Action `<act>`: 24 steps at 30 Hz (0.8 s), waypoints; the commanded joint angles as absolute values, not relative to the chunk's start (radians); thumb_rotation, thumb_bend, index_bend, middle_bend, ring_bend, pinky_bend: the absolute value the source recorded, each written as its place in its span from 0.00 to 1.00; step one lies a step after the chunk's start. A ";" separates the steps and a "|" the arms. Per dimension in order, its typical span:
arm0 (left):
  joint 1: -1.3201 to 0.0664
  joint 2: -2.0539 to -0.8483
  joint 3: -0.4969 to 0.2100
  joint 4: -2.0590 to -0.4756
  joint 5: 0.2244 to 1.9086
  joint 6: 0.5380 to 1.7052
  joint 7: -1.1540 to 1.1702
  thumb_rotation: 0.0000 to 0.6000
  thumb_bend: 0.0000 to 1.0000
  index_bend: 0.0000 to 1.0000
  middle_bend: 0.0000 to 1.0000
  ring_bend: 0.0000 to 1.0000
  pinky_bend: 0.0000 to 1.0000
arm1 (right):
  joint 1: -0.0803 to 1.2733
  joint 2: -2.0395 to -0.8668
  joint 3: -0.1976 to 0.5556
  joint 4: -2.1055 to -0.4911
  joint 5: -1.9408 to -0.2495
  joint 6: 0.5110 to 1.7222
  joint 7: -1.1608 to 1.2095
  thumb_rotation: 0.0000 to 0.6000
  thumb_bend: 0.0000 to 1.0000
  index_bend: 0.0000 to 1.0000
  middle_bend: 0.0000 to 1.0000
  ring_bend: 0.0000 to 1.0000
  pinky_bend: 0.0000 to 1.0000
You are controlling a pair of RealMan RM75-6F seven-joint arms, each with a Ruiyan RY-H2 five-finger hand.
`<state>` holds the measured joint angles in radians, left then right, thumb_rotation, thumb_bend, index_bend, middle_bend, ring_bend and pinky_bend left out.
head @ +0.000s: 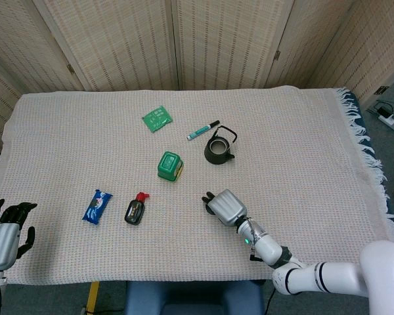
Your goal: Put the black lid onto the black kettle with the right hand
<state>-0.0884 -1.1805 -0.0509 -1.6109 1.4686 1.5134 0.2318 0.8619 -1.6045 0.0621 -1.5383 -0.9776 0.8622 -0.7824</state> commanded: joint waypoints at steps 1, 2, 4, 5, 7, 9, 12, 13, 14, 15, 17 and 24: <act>-0.088 -1.181 -0.051 -1.609 1.468 1.513 0.229 1.00 0.52 0.21 0.18 0.19 0.05 | 0.867 -1.610 0.059 -1.533 -0.971 0.867 -0.788 1.00 0.38 0.22 0.26 0.83 0.89; -0.088 -1.181 -0.052 -1.609 1.467 1.513 0.229 1.00 0.52 0.21 0.18 0.19 0.05 | 0.869 -1.611 0.057 -1.531 -0.970 0.870 -0.791 1.00 0.38 0.22 0.26 0.83 0.89; -0.087 -1.181 -0.052 -1.607 1.466 1.512 0.227 1.00 0.52 0.21 0.18 0.19 0.05 | 0.871 -1.614 0.053 -1.529 -0.969 0.876 -0.795 1.00 0.38 0.23 0.26 0.83 0.89; -0.087 -1.181 -0.052 -1.606 1.465 1.512 0.227 1.00 0.52 0.21 0.18 0.19 0.05 | 0.871 -1.615 0.051 -1.529 -0.968 0.877 -0.796 1.00 0.38 0.23 0.26 0.83 0.89; -0.087 -1.181 -0.051 -1.604 1.465 1.511 0.224 1.00 0.52 0.21 0.18 0.19 0.05 | 0.873 -1.618 0.049 -1.527 -0.966 0.881 -0.797 1.00 0.38 0.24 0.27 0.83 0.89; -0.086 -1.182 -0.051 -1.602 1.466 1.512 0.222 1.00 0.52 0.21 0.18 0.19 0.05 | 0.874 -1.622 0.047 -1.524 -0.966 0.884 -0.796 1.00 0.38 0.25 0.28 0.84 0.90; -0.086 -1.183 -0.052 -1.599 1.465 1.512 0.220 1.00 0.52 0.21 0.18 0.19 0.05 | 0.876 -1.629 0.045 -1.519 -0.965 0.891 -0.795 1.00 0.38 0.27 0.30 0.85 0.90; -0.085 -1.183 -0.052 -1.598 1.465 1.512 0.219 1.00 0.52 0.21 0.18 0.19 0.05 | 0.876 -1.631 0.044 -1.517 -0.964 0.893 -0.796 1.00 0.38 0.28 0.31 0.85 0.90; -0.085 -1.183 -0.051 -1.597 1.465 1.511 0.218 1.00 0.52 0.21 0.18 0.19 0.05 | 0.877 -1.632 0.044 -1.516 -0.962 0.894 -0.797 1.00 0.38 0.28 0.31 0.85 0.90; -0.085 -1.183 -0.051 -1.597 1.465 1.511 0.217 1.00 0.52 0.21 0.18 0.19 0.05 | 0.877 -1.632 0.044 -1.516 -0.961 0.895 -0.797 1.00 0.38 0.29 0.32 0.85 0.91; -0.085 -1.183 -0.051 -1.596 1.465 1.511 0.216 1.00 0.52 0.21 0.18 0.19 0.05 | 0.877 -1.633 0.044 -1.515 -0.960 0.897 -0.798 1.00 0.38 0.30 0.33 0.85 0.91; -0.082 -1.185 -0.051 -1.588 1.462 1.510 0.206 1.00 0.52 0.21 0.18 0.19 0.05 | 0.880 -1.640 0.043 -1.507 -0.957 0.920 -0.813 1.00 0.38 0.32 0.36 0.86 0.92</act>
